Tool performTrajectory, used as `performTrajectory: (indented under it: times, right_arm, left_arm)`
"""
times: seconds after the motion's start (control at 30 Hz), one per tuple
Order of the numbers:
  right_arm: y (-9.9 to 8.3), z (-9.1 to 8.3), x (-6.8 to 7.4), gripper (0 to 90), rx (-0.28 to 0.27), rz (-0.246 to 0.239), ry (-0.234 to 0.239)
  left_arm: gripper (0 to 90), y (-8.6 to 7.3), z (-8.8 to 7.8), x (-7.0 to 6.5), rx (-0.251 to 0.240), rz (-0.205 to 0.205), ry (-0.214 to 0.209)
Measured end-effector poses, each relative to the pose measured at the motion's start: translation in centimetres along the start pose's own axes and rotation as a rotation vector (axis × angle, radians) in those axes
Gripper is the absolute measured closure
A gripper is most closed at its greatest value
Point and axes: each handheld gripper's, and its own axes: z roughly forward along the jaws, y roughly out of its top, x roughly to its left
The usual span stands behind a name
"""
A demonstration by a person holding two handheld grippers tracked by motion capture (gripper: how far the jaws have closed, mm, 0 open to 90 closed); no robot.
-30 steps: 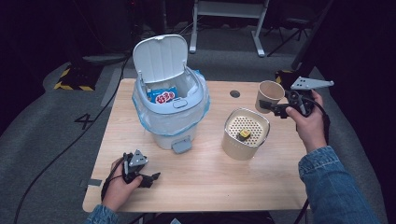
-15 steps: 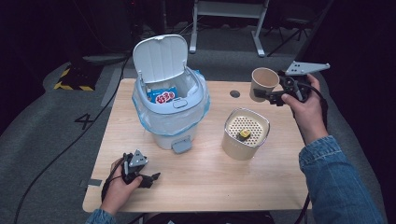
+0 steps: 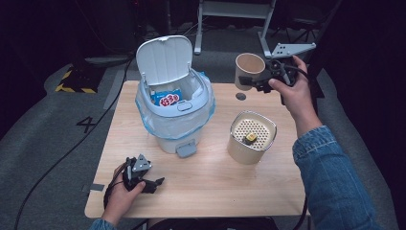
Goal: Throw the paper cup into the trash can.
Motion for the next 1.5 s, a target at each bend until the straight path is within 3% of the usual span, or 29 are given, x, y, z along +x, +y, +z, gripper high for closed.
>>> performTrajectory:
  times: [0.27, 0.9, 1.13, 1.5]
  right_arm:
    - [2.4, 2.5, 0.8, 31.2, -0.036, -0.006, 0.037]
    - [4.3, 10.1, 3.2, 30.9, -0.092, -0.008, 0.102]
    - [4.6, 12.0, 4.3, 30.9, -0.074, -0.009, 0.114]
    - [4.2, 14.0, 5.4, 30.5, 0.008, -0.033, 0.119]
  left_arm:
    - [15.1, 0.0, 0.0, 0.0, 0.000, 0.001, -0.004]
    - [15.3, 0.0, 0.0, 0.0, 0.001, 0.003, 0.000]
    - [15.3, 0.0, 0.0, 0.0, 0.001, 0.008, 0.004]
    - [15.0, 0.0, 0.0, 0.0, 0.001, 0.004, -0.004]
